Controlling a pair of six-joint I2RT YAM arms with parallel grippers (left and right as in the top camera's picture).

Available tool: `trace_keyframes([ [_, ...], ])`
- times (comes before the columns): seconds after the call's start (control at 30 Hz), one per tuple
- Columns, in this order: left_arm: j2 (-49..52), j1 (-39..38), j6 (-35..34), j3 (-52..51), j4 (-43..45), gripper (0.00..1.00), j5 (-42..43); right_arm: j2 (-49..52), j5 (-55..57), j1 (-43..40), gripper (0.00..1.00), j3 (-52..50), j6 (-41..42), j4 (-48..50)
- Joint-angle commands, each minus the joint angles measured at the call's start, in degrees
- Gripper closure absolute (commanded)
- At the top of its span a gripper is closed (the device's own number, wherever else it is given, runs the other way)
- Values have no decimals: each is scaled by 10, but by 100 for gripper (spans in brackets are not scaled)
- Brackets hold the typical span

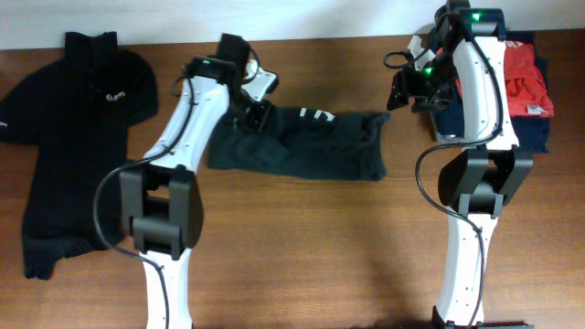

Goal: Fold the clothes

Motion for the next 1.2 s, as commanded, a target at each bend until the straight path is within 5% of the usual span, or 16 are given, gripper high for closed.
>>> trace_keyframes([
  [0.0, 7, -16, -4, 9, 15, 1, 9, -24, -7, 3, 37, 13, 4, -3],
  [0.47, 5, 25, -24, 91, -120, 1, 8, -24, -7, 3, 37, 13, 4, -1],
  [0.67, 12, 23, -25, 59, -129, 11, -35, -24, -7, 3, 37, 13, 4, -1],
  [1.17, 59, -15, -25, 45, -108, 90, -32, -24, -7, 3, 37, 13, 4, -1],
])
